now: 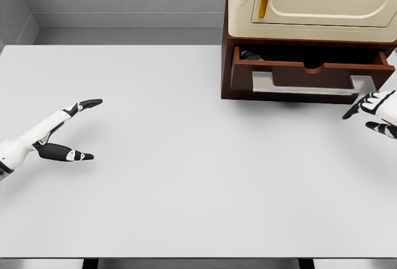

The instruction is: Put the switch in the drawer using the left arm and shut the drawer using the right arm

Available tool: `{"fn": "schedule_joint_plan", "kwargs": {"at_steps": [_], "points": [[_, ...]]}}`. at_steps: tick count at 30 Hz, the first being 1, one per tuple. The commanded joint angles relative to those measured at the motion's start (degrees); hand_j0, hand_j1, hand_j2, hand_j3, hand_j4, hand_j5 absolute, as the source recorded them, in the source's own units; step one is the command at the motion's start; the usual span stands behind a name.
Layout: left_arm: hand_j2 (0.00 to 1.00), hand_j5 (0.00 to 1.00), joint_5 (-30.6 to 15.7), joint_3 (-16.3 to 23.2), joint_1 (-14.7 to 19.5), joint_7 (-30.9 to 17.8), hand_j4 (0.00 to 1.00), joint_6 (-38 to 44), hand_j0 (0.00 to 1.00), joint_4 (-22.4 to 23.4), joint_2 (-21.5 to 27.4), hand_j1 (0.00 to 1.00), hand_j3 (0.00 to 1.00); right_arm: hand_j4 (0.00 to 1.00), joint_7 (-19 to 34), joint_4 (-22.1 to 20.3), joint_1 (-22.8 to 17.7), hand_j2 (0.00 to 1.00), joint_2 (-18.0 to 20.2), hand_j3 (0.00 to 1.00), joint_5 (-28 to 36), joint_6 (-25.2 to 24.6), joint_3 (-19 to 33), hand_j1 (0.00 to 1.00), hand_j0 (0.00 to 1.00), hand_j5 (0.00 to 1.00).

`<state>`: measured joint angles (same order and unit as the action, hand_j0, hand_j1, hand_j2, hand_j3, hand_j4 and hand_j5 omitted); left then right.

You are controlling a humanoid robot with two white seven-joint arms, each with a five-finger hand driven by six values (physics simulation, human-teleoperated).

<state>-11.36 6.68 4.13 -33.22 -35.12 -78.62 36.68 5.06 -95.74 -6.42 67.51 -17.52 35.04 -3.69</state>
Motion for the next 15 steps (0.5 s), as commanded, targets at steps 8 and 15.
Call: {"fn": "schedule_joint_plan", "kwargs": {"at_steps": [8,15], "points": [[1.0,1.0,-0.42,-0.09,0.0,-0.01,1.0,0.12,1.0,-0.04,0.06,1.0,1.0,0.6,-0.14,-0.06,0.18,0.6,-0.09,0.6,0.03,-0.04,-0.09,0.6,0.6,0.6],[1.0,1.0,-0.42,-0.36,0.0,-0.01,1.0,0.12,1.0,-0.04,0.06,1.0,1.0,0.6,-0.05,-4.28,-0.53,0.6,0.08,0.6,-0.93,-0.04,-1.06,0.6,0.6,0.6]]}}
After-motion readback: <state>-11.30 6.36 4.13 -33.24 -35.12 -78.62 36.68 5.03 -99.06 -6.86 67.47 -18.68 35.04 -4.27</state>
